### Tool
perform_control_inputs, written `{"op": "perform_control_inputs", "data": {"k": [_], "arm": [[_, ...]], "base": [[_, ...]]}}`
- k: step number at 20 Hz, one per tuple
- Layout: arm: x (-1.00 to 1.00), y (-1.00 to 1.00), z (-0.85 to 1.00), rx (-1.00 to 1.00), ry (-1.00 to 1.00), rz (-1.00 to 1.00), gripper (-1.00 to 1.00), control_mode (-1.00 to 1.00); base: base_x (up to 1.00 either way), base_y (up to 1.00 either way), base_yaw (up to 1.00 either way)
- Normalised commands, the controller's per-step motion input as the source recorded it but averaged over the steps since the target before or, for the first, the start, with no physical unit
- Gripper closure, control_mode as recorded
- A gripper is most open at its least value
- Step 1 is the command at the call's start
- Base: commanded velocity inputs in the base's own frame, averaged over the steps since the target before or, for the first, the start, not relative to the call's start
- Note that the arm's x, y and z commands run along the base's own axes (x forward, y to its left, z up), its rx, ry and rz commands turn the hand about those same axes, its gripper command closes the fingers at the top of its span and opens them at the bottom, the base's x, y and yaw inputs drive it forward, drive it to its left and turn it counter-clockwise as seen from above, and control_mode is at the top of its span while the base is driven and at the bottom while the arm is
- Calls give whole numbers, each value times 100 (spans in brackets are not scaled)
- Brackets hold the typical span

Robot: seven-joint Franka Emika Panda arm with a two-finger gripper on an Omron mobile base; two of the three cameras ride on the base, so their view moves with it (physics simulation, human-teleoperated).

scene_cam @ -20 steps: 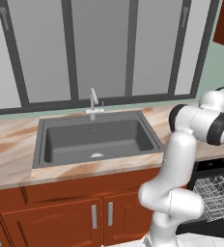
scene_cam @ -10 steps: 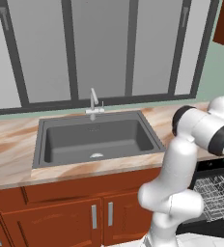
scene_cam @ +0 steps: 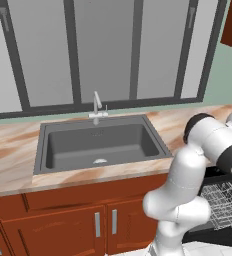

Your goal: Pick up the cup and bowl from the counter, place them in the dishwasher, and close the dishwasher door.

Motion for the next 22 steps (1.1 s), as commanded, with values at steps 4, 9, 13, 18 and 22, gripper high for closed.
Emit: {"op": "perform_control_inputs", "data": {"k": [4, 9, 13, 18, 22], "arm": [[-46, -8, -13, 11, -2, -16, 100, -100], [-8, -12, -27, 17, 0, -13, 100, -100], [-1, -13, -35, 15, 0, -8, 100, -100], [-5, -21, -35, 14, 0, -2, 100, -100], [-7, -26, -39, 12, 0, 0, 100, -100]], "base": [[0, 0, 0], [0, 0, 0], [0, 0, 0], [0, 0, 0], [0, 0, 0]]}}
